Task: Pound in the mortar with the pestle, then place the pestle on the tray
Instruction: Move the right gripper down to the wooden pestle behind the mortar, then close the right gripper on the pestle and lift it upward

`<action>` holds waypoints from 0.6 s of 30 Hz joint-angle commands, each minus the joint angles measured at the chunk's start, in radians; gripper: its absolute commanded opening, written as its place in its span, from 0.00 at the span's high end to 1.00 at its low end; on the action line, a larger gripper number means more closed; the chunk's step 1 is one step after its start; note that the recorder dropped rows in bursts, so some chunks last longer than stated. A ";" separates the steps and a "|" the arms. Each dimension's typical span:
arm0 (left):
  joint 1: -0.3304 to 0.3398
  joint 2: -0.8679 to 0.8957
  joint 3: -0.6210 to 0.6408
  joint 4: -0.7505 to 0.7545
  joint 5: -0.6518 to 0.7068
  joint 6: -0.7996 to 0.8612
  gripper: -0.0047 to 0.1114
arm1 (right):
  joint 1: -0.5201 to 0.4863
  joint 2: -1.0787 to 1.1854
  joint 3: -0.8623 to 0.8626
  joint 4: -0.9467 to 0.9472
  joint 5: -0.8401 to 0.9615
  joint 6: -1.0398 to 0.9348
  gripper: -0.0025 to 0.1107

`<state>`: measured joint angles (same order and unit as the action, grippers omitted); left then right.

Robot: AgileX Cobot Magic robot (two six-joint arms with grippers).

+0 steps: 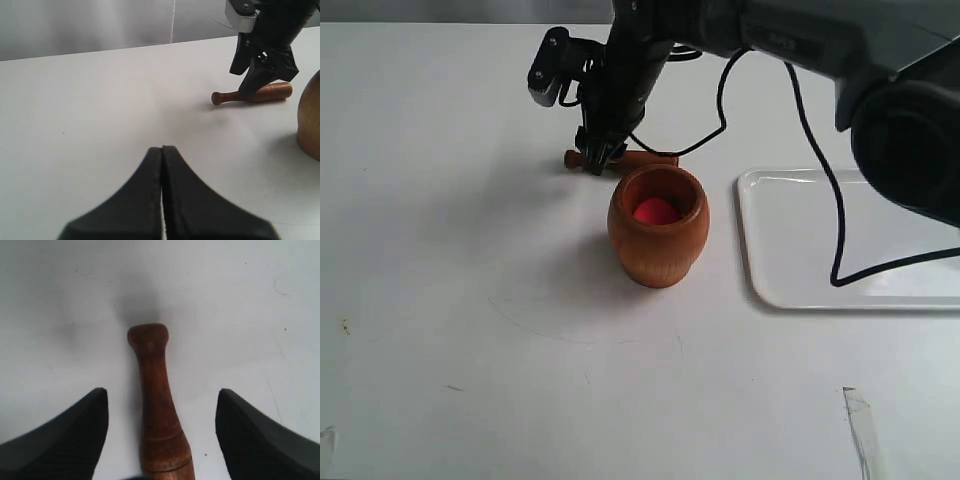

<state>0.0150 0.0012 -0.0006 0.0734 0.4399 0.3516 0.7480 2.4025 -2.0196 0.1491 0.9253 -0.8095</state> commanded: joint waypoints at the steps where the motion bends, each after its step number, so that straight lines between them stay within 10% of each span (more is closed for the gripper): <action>1: -0.008 -0.001 0.001 -0.007 -0.003 -0.008 0.96 | 0.000 0.019 -0.007 0.038 -0.048 -0.028 0.46; 18: -0.008 -0.001 0.001 -0.007 -0.003 -0.008 0.96 | 0.000 0.071 -0.007 0.085 -0.083 -0.059 0.53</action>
<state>0.0150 0.0012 -0.0006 0.0734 0.4399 0.3516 0.7480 2.4748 -2.0196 0.2302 0.8497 -0.8642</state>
